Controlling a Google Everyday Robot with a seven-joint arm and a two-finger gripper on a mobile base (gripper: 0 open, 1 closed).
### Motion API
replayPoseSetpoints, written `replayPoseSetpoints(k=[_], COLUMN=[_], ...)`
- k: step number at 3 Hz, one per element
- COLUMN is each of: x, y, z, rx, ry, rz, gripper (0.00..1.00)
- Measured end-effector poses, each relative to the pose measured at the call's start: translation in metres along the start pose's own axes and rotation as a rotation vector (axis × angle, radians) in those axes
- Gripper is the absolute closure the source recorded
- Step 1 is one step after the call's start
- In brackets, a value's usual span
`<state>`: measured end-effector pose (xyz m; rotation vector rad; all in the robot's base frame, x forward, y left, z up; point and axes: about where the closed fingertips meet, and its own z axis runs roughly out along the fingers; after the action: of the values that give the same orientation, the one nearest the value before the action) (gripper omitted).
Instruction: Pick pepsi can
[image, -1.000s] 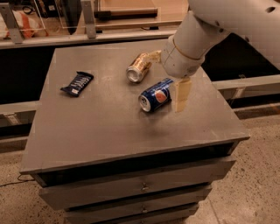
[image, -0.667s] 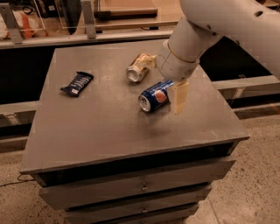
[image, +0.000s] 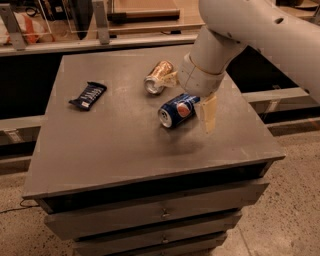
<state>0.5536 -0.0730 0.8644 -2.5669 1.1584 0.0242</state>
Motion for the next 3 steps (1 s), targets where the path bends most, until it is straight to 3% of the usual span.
replayPoseSetpoints(k=[1,2,3], x=[0.0034,0.0071,0.0114], y=[0.0067,0.0144,0.0122], z=[0.0077,0.013,0.0138], rx=[-0.039,-0.08,-0.103], ry=[0.031,0.064,0.09], rz=[-0.006,0.011,0.021], gripper=[0.0,0.18,0.42])
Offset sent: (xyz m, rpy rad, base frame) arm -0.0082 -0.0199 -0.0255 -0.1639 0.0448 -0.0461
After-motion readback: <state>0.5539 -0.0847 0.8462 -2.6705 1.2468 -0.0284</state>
